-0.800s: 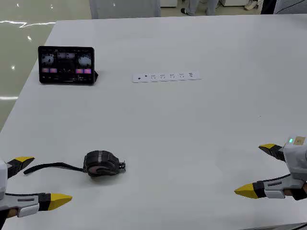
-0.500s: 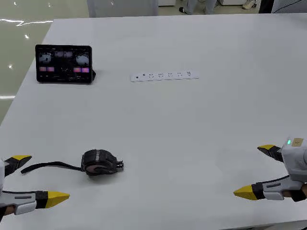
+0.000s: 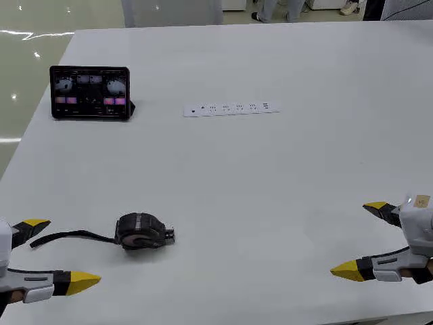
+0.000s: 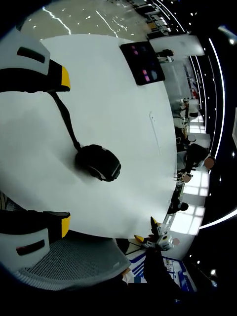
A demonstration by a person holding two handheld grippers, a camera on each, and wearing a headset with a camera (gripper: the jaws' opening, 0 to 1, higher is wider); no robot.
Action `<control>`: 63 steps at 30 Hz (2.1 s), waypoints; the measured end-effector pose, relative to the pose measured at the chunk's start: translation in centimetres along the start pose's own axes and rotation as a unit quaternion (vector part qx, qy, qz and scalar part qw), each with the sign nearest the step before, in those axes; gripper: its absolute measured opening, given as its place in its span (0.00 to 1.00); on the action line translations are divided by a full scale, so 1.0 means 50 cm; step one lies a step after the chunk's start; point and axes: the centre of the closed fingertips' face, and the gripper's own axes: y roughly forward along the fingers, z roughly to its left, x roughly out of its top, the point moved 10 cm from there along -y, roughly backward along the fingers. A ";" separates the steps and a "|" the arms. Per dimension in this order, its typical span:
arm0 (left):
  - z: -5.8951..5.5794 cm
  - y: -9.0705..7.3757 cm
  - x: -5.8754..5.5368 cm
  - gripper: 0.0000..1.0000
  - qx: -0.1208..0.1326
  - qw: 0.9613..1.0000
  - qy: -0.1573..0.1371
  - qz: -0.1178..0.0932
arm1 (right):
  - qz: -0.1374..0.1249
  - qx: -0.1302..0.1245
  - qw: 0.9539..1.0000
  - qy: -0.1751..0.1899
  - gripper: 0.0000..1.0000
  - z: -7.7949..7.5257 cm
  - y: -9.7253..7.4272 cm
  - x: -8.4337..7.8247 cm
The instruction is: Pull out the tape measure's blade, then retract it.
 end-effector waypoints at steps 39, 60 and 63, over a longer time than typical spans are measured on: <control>0.005 0.111 0.095 0.99 -0.094 0.972 0.191 0.103 | 0.016 0.093 0.989 -0.117 0.99 -0.016 0.117 0.091; -0.012 0.201 0.128 0.81 -0.128 0.951 0.239 0.147 | 0.012 0.128 0.982 -0.140 0.99 0.037 0.227 0.159; -0.018 0.215 0.123 0.77 -0.133 0.948 0.244 0.154 | 0.014 0.130 0.982 -0.139 0.99 0.041 0.252 0.167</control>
